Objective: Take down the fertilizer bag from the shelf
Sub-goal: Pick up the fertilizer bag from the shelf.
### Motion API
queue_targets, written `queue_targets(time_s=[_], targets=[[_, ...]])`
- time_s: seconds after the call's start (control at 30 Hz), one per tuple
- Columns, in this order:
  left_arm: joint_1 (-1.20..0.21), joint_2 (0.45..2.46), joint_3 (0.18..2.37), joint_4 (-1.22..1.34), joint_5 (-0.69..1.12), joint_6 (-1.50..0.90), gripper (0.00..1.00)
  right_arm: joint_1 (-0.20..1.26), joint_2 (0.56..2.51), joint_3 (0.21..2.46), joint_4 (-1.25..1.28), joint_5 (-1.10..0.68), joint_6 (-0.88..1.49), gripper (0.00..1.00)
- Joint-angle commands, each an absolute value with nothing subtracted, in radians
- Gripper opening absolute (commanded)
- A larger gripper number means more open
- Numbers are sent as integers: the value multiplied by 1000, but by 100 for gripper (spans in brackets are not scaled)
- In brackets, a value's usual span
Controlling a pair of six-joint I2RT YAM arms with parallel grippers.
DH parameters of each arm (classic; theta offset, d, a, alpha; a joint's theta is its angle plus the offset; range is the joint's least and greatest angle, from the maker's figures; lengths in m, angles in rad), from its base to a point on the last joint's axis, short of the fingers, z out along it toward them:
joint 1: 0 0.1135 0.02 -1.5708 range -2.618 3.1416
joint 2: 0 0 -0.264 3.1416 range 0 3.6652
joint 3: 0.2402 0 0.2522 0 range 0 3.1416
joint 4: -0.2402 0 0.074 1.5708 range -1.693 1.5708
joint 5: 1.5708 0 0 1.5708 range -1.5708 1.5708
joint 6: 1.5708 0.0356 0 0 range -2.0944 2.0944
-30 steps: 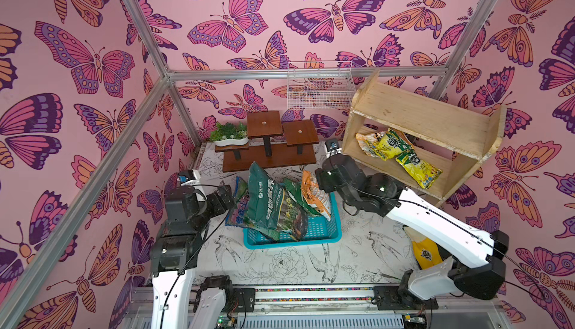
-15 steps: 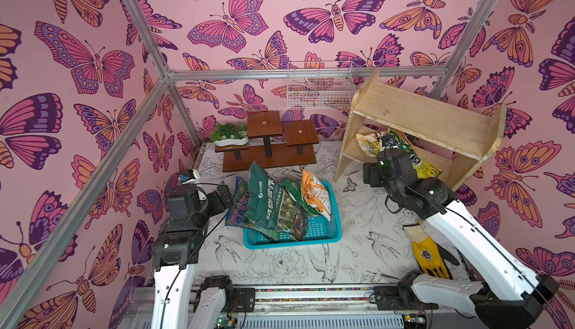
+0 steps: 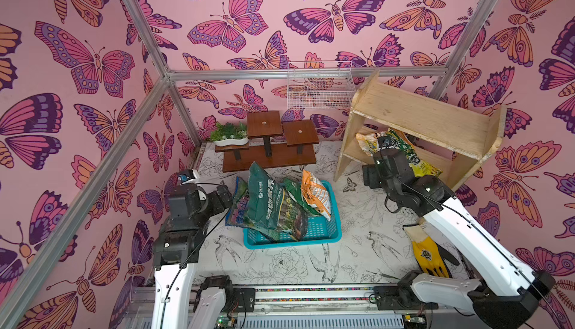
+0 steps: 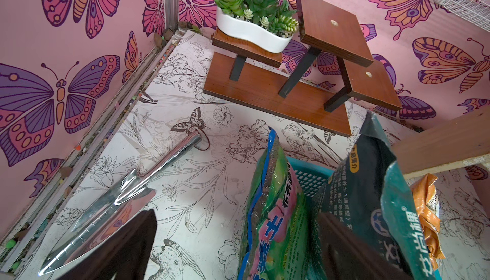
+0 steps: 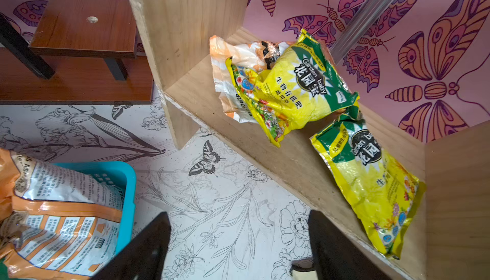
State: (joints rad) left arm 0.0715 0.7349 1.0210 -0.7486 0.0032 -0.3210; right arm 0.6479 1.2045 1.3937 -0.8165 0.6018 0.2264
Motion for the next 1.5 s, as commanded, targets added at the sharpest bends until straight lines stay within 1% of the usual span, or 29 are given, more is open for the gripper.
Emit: queue_targets(time_s=[0.0, 0.13, 0.23, 0.3, 0.37, 0.5, 0.7, 0.83, 0.93, 1.0, 1.03, 1.1, 1.17, 1.2, 1.27, 1.37, 1.43, 1.47], targets=[[74, 726, 1014, -730, 15, -309, 100, 635, 1203, 1473, -853, 647, 214, 85], [81, 723, 1012, -730, 11, -310, 100, 600, 1220, 1558, -885, 634, 214, 88], [81, 726, 1011, -731, 15, -309, 100, 564, 1251, 1606, -900, 616, 218, 87], [81, 723, 1011, -731, 20, -308, 100, 551, 1279, 1612, -902, 601, 214, 84], [81, 718, 1011, -730, 27, -311, 100, 549, 1318, 1607, -898, 615, 207, 78], [81, 710, 1009, -728, 41, -314, 100, 548, 1379, 1586, -879, 599, 189, 72], [82, 724, 1012, -728, 46, -316, 100, 543, 1396, 1561, -810, 626, 165, 75], [83, 711, 1008, -731, 49, -316, 100, 544, 1363, 1491, -668, 604, 190, 79], [83, 704, 1009, -734, 40, -318, 100, 544, 1365, 1417, -527, 694, 184, 82], [85, 709, 1014, -734, 37, -319, 100, 545, 1400, 1407, -469, 777, 156, 81], [87, 715, 1017, -738, 39, -323, 100, 542, 1423, 1424, -479, 801, 164, 79], [90, 719, 1019, -742, 55, -325, 100, 543, 1447, 1449, -514, 787, 194, 75], [90, 711, 1020, -747, 60, -327, 100, 543, 1447, 1450, -541, 703, 190, 76], [90, 702, 1017, -747, 55, -327, 100, 543, 1448, 1463, -585, 679, 196, 74], [91, 693, 1016, -750, 33, -328, 100, 543, 1434, 1469, -665, 698, 231, 72], [91, 699, 1017, -750, 33, -329, 100, 543, 1337, 1398, -644, 642, 178, 77], [91, 706, 1019, -751, 43, -328, 100, 543, 1264, 1344, -620, 614, 134, 84], [92, 711, 1022, -753, 48, -328, 100, 542, 1232, 1321, -620, 614, 130, 86]])
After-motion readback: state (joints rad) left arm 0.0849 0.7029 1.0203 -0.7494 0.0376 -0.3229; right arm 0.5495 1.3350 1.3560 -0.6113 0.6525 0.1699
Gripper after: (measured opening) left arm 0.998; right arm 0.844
